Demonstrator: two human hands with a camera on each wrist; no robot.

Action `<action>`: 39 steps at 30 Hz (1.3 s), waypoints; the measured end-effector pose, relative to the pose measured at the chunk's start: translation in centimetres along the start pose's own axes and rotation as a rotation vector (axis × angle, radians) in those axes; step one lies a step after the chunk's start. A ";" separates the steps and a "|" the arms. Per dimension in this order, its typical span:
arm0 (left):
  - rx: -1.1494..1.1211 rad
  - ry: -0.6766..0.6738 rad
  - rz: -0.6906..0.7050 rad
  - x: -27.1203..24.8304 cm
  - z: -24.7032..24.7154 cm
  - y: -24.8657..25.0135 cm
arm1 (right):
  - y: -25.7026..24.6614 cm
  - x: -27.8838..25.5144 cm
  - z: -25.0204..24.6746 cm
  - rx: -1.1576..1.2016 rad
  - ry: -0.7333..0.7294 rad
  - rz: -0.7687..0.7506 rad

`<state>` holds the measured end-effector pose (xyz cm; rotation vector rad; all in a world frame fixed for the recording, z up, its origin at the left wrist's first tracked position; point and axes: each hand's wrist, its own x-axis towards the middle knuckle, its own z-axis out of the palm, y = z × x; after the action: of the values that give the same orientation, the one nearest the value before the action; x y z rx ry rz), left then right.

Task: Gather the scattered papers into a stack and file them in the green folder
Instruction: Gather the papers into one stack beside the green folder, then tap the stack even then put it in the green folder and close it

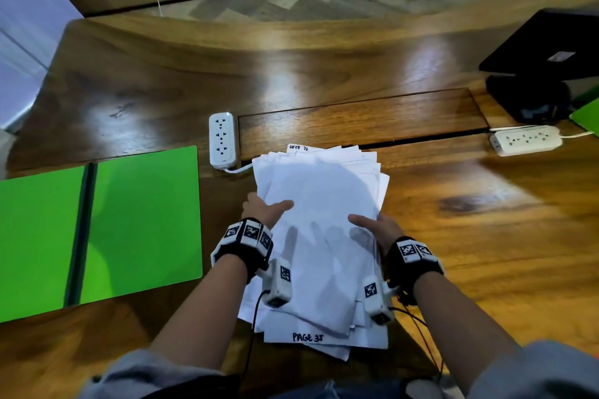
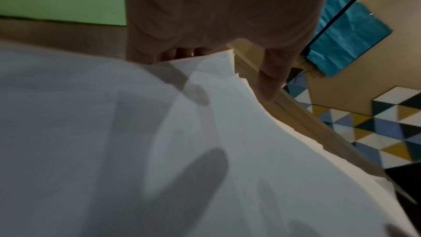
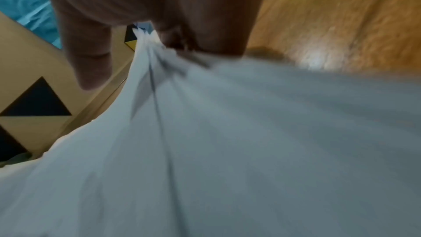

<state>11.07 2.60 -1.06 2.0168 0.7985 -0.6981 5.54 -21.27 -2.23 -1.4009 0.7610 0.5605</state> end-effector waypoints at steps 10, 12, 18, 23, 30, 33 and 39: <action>-0.355 -0.114 0.057 4.6 -0.2 -4.9 | -1.1 -0.5 0.1 -0.086 0.028 -0.070; -0.509 -0.208 0.108 0.9 -1.5 -4.3 | -2.3 -1.1 -0.1 -0.084 0.016 -0.107; -0.693 -0.251 0.313 -7.0 -4.0 -1.4 | -6.1 -3.5 -1.1 -0.102 -0.007 -0.289; -0.597 0.146 0.582 -12.6 -3.1 2.4 | -7.9 -7.8 -0.8 -0.033 0.118 -0.555; -0.830 0.117 0.724 -14.5 -2.5 3.9 | -8.5 -11.7 -2.0 0.118 0.055 -0.784; -0.744 0.141 0.756 -15.1 -2.5 3.3 | -7.6 -12.1 -2.4 0.152 0.022 -0.802; -0.748 0.093 0.788 -13.5 -2.8 2.0 | -7.7 -12.1 -3.2 0.258 0.010 -0.808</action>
<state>4.38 0.30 10.94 1.4736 0.1937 0.1485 2.98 -24.17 11.89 -1.3308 0.2128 -0.1712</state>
